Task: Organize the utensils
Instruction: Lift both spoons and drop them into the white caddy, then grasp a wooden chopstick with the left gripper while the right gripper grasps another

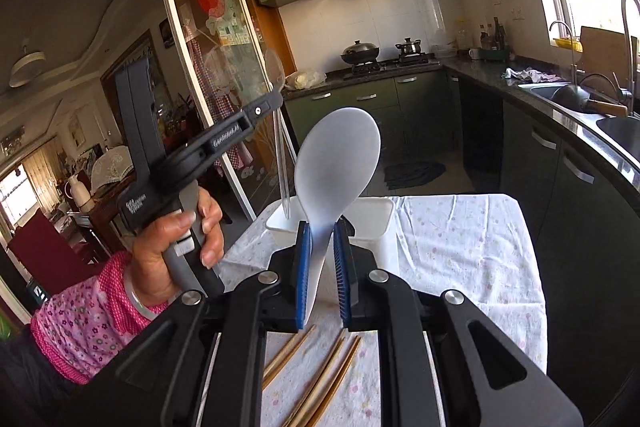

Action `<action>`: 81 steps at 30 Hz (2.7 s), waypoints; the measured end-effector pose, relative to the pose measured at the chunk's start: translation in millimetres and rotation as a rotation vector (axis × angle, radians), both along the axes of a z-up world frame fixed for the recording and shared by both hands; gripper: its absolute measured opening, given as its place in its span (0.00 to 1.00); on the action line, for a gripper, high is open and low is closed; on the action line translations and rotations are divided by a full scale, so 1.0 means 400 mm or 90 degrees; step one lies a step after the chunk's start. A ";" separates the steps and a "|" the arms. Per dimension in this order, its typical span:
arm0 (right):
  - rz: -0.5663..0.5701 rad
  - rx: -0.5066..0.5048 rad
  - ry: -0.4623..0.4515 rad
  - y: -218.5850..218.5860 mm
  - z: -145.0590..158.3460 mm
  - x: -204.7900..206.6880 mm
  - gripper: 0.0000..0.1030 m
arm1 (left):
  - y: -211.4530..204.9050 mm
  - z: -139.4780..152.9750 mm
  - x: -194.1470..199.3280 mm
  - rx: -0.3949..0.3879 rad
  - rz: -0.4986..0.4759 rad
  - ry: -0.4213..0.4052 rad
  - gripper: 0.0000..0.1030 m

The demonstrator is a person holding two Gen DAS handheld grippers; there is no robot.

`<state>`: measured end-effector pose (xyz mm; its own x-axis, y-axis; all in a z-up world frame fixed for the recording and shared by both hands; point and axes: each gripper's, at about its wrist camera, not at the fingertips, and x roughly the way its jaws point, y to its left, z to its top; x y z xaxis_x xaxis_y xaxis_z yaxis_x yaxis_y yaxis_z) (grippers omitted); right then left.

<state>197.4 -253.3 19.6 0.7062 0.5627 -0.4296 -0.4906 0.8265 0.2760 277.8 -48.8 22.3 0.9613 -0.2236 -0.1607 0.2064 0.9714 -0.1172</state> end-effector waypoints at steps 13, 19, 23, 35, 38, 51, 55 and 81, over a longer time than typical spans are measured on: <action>-0.092 -0.019 -0.039 0.076 0.052 0.250 0.12 | -0.011 -0.169 -0.006 0.047 -0.018 0.052 0.08; -0.104 -0.067 -0.006 0.109 -0.048 0.302 0.12 | 0.009 -0.203 -0.031 0.045 -0.033 0.074 0.10; -0.097 -0.115 -0.005 0.143 -0.105 0.294 0.12 | 0.040 -0.186 -0.066 0.015 -0.041 0.079 0.16; -0.104 -0.148 -0.060 0.142 -0.097 0.134 0.42 | 0.061 -0.198 -0.207 0.043 -0.054 0.229 0.38; -0.100 -0.134 -0.058 0.107 -0.091 0.049 0.42 | 0.064 -0.263 -0.215 0.058 -0.044 0.344 0.38; -0.100 -0.096 0.065 -0.049 -0.244 -0.106 0.44 | 0.024 -0.476 -0.166 0.100 -0.026 0.619 0.15; -0.100 -0.094 0.078 -0.064 -0.261 -0.110 0.44 | 0.009 -0.474 -0.154 0.118 -0.015 0.624 0.13; -0.022 -0.198 0.321 0.152 -0.494 0.073 0.30 | 0.041 -0.504 -0.154 0.153 -0.028 0.635 0.09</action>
<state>226.8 -192.7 -178.2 0.3877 0.3370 -0.8579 -0.3328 0.9192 0.2107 216.0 -32.4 -179.5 0.3567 -0.1114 -0.9276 0.1573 0.9859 -0.0579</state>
